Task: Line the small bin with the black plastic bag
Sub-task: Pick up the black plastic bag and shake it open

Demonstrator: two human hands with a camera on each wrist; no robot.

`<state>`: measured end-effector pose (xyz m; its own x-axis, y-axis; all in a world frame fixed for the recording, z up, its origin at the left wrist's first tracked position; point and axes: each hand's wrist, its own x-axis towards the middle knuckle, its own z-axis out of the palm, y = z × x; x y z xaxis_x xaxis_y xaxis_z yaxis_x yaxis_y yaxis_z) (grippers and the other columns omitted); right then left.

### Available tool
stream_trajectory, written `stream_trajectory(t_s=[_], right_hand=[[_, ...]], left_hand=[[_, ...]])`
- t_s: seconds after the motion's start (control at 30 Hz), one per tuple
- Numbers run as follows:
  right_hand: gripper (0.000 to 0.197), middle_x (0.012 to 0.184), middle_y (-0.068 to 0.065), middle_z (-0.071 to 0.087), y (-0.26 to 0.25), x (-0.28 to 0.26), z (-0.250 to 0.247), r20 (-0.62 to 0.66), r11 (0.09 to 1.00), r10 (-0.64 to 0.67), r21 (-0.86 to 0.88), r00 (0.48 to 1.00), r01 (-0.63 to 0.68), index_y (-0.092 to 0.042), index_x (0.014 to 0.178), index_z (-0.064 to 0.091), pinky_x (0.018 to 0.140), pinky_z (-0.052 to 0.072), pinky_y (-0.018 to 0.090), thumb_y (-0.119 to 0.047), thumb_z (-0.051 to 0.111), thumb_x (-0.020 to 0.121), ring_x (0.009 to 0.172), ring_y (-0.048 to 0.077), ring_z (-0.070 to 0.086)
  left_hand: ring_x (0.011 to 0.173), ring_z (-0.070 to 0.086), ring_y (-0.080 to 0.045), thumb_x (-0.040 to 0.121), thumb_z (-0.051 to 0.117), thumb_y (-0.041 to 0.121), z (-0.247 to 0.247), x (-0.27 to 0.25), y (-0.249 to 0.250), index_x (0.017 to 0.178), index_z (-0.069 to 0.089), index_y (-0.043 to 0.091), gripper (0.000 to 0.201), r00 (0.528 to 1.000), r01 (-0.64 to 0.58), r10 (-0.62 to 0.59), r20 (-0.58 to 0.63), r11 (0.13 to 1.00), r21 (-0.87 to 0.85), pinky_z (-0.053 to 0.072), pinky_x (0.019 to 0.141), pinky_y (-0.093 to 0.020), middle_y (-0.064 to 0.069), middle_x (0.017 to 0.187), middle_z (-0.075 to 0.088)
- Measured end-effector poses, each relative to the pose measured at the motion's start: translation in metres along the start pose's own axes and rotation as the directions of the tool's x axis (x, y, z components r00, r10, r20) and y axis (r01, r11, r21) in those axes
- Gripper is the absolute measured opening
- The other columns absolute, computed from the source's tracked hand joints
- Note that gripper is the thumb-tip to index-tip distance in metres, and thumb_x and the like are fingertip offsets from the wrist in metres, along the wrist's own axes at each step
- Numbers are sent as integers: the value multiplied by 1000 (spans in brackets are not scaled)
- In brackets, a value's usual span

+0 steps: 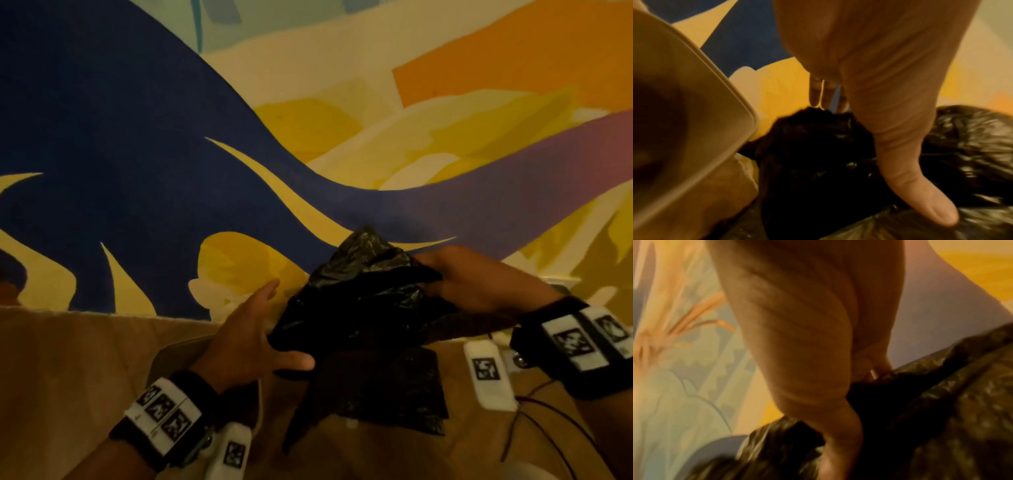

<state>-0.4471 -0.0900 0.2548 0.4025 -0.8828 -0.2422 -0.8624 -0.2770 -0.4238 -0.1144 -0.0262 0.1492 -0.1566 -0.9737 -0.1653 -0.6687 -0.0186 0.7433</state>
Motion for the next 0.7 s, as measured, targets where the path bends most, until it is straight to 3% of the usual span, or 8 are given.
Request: stream_trajectory(t_s=[0.07, 0.13, 0.17, 0.23, 0.37, 0.5, 0.6, 0.7], right_hand=[[21, 95, 13, 75, -13, -14, -19, 18, 992, -63, 109, 998, 61, -19, 101, 74, 75, 55, 51, -38, 70, 93, 88, 37, 70], [39, 88, 17, 75, -24, -26, -32, -14, 983, -83, 162, 996, 84, -21, 98, 75, 70, 53, 54, -57, 64, 87, 80, 42, 69], [44, 82, 15, 76, -26, -30, -39, -52, 983, -77, 165, 996, 84, -20, 92, 75, 67, 52, 54, -61, 61, 85, 74, 41, 69], [45, 72, 8, 76, -22, -39, -54, -166, 978, -4, 205, 986, 39, -19, 82, 74, 63, 50, 51, -61, 59, 83, 64, 30, 70], [45, 100, 31, 72, -6, -47, -77, -371, 928, 98, 370, 924, 51, -12, 97, 75, 70, 49, 45, -53, 60, 89, 92, 53, 66], [30, 80, -4, 81, -13, -50, -88, -438, 863, 127, 491, 890, 119, -18, 103, 75, 60, 54, 24, -32, 49, 105, 71, 11, 77], [31, 115, 7, 78, -16, -48, -90, -487, 827, 110, 529, 866, 192, -15, 123, 72, 88, 58, 40, -27, 49, 107, 106, 22, 74], [30, 118, 4, 75, -20, -50, -92, -542, 839, 109, 500, 833, 215, -12, 124, 72, 82, 58, 24, -23, 51, 106, 107, 9, 71]], left_hand=[[121, 50, 17, 50, 96, 54, 2, 8, 19, 139, 44, 46, 103, 995, -93, 96, 40, 993, -66, 49, 97, -19, 40, 133, 54], [91, 70, 10, 66, 91, 42, -1, 15, 37, 101, 72, 31, 41, 994, -99, 105, 39, 985, -144, 60, 76, -28, 27, 98, 77], [83, 76, -6, 72, 86, 45, -5, 19, 42, 90, 76, 14, 37, 995, -96, 100, 18, 982, -161, 61, 73, -44, 6, 89, 81], [73, 75, -28, 80, 77, 50, -24, 20, 55, 83, 70, -4, 54, 993, -119, 114, -39, 974, -191, 57, 66, -49, -16, 79, 77], [75, 74, -21, 84, 74, 45, -85, 16, 83, 86, 77, 13, 32, 986, -161, 163, 19, 984, -81, 55, 67, -36, -14, 83, 77], [92, 73, -28, 82, 70, 56, -139, 10, 99, 95, 79, 14, 45, 981, -145, 131, 140, 985, 97, 55, 89, -49, -15, 99, 76], [104, 73, -26, 84, 72, 49, -169, 4, 113, 97, 80, 16, 36, 988, -140, 139, -69, 990, -12, 51, 102, -47, -6, 99, 80], [100, 74, -23, 85, 76, 42, -187, 0, 128, 97, 80, 15, 30, 969, -155, 143, -204, 987, -45, 56, 95, -43, -6, 100, 80]])
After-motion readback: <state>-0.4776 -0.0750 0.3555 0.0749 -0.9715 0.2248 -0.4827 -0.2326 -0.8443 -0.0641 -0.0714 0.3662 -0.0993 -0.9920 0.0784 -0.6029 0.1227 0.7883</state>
